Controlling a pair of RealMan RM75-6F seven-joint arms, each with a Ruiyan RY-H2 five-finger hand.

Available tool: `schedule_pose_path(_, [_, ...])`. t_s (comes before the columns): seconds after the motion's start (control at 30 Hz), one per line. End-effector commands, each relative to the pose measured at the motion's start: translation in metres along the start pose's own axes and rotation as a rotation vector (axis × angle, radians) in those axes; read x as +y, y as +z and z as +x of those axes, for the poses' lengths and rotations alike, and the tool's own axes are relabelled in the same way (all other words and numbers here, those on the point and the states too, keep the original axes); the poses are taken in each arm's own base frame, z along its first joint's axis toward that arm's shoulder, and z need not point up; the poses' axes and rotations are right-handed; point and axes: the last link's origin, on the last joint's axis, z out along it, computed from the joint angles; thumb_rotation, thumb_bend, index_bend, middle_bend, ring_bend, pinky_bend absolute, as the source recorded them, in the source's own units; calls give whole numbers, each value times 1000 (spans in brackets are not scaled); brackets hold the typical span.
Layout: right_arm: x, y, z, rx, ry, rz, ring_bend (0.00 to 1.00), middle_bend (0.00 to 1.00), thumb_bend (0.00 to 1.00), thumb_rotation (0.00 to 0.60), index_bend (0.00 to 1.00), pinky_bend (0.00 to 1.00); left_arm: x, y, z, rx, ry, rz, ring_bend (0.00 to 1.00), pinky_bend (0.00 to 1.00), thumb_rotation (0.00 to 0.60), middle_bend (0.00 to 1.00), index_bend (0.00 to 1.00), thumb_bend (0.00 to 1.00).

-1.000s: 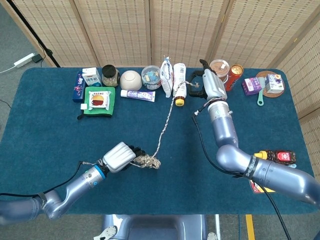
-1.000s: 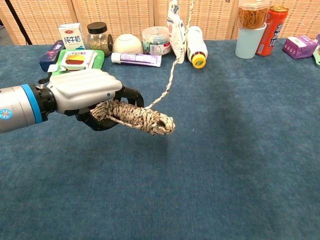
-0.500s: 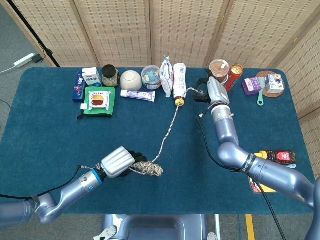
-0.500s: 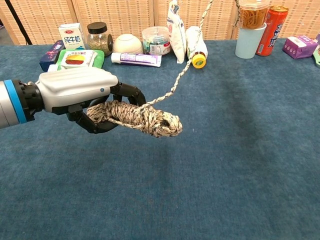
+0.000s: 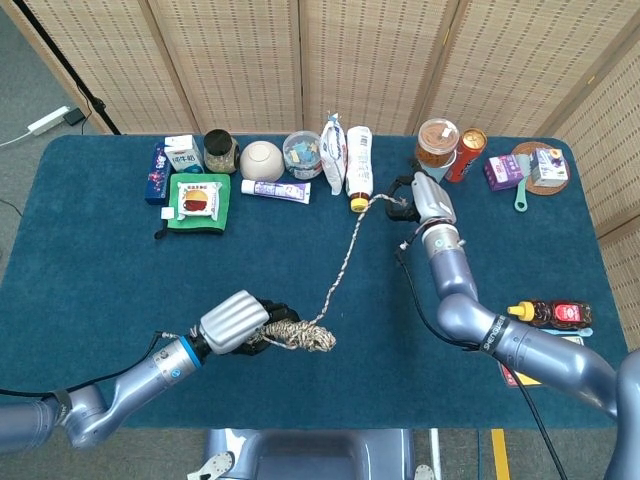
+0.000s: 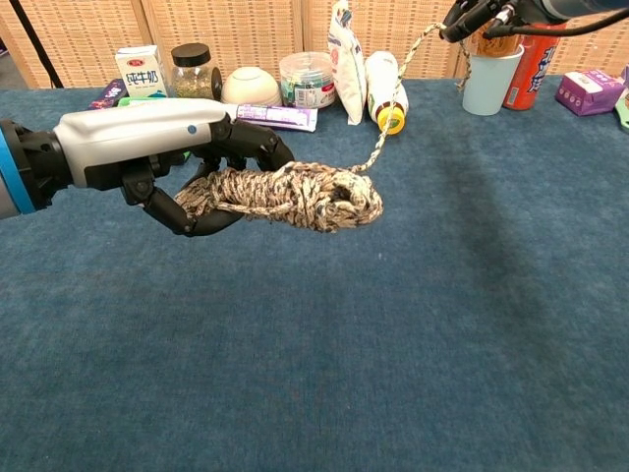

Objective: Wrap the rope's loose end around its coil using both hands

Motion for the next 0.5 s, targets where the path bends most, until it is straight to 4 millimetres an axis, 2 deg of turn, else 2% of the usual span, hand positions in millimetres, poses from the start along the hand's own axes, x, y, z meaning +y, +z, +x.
schedule_pose_path(0.03, [7,0,-8,-19,-12,-6,0,19,578,600,677,0,2,1,5,12,-23,0,500,695,600,404,507,637])
schedule_pose_path(0.2, [16,-6,-29,-66,-71,8,0,19,579,600,677,0,3,8,13,33,-75,10,500,695,600,404,507,639])
schedule_pose_path(0.5, [25,-18,-56,-128,-115,33,0,19,578,600,678,0,8,17,26,82,-81,18,500,695,600,404,507,644])
